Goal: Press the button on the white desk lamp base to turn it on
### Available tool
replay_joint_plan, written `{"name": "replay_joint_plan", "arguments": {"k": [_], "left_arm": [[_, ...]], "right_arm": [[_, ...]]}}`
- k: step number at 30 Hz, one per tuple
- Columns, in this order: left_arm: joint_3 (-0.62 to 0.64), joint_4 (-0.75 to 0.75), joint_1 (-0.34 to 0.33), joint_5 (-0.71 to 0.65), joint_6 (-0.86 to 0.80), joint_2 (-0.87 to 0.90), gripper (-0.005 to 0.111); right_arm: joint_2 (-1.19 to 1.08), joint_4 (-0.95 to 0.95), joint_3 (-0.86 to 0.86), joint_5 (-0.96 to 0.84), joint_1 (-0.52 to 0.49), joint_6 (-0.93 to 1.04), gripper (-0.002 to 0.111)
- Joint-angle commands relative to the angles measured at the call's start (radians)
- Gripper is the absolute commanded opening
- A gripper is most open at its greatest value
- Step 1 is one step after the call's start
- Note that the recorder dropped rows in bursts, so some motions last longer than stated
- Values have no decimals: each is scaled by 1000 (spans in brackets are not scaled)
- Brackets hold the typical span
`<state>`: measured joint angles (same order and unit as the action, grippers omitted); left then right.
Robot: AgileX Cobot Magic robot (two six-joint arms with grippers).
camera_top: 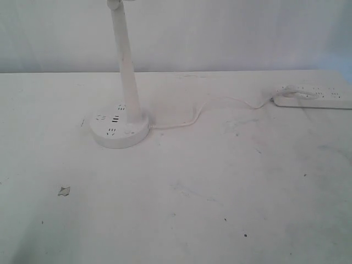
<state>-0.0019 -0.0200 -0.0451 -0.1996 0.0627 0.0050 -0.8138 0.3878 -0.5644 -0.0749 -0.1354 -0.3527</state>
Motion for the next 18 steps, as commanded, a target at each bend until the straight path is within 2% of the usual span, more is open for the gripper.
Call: {"name": "replay_joint_plan", "arguments": {"k": [1, 3, 5, 6, 7, 8, 10, 13, 18], "left_arm": [[2, 4, -2, 2, 0, 7, 0], [2, 4, -2, 2, 0, 7, 0], [2, 4, -2, 2, 0, 7, 0], [2, 4, -2, 2, 0, 7, 0], [2, 4, -2, 2, 0, 7, 0], [2, 4, -2, 2, 0, 7, 0], [2, 4, -2, 2, 0, 7, 0], [2, 4, -2, 2, 0, 7, 0], [2, 4, -2, 2, 0, 7, 0]], "right_arm": [[-276, 67, -169, -178, 10, 31, 0], [-410, 200, -245, -245, 61, 199, 0], [-538, 490, -286, -270, 127, 526, 0], [-617, 708, -316, -316, 166, 816, 0], [-662, 828, -335, -367, 181, 953, 0], [-746, 1013, -380, -521, 196, 1150, 0], [-898, 1168, -456, -743, 197, 1312, 0], [-1054, 1281, -556, -850, 198, 1317, 0], [-1262, 1264, -786, -842, 273, 1317, 0]]}}
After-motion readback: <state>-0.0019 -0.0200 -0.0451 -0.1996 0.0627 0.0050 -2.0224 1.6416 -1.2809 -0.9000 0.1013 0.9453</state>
